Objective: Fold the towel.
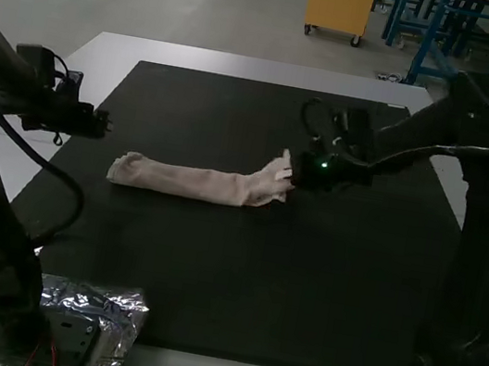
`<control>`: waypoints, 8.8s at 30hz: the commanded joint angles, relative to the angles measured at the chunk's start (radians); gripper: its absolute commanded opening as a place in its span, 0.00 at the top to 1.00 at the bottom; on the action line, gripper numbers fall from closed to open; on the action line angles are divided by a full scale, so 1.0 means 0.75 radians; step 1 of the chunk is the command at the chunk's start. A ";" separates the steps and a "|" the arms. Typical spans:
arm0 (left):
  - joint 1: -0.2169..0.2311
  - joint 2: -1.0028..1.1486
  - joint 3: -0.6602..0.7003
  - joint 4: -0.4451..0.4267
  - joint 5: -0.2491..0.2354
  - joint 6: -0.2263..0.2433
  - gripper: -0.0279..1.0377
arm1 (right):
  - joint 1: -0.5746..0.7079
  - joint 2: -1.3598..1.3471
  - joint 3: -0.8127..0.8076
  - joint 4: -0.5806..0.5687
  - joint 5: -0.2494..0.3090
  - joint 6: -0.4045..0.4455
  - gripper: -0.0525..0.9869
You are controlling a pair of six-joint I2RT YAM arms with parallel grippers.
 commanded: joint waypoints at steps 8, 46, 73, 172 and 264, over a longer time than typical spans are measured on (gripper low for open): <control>-0.005 -0.042 -0.043 0.087 -0.037 0.045 0.06 | 0.254 0.056 0.195 0.142 -0.032 0.173 0.97; 0.234 -0.093 -0.168 0.172 -0.023 0.115 0.06 | 0.628 0.647 0.987 0.124 -0.034 0.298 0.85; 0.218 -0.153 -0.186 0.170 -0.029 0.115 0.06 | 0.563 0.504 0.655 0.261 -0.173 0.235 0.97; -0.378 -1.198 -0.156 -0.220 -0.156 -0.083 0.06 | -0.106 -0.778 0.228 0.181 -0.005 0.394 0.07; -0.382 -2.292 -1.168 -0.159 -0.348 -0.159 0.06 | -0.824 -2.554 -1.386 -0.189 0.625 -0.209 0.07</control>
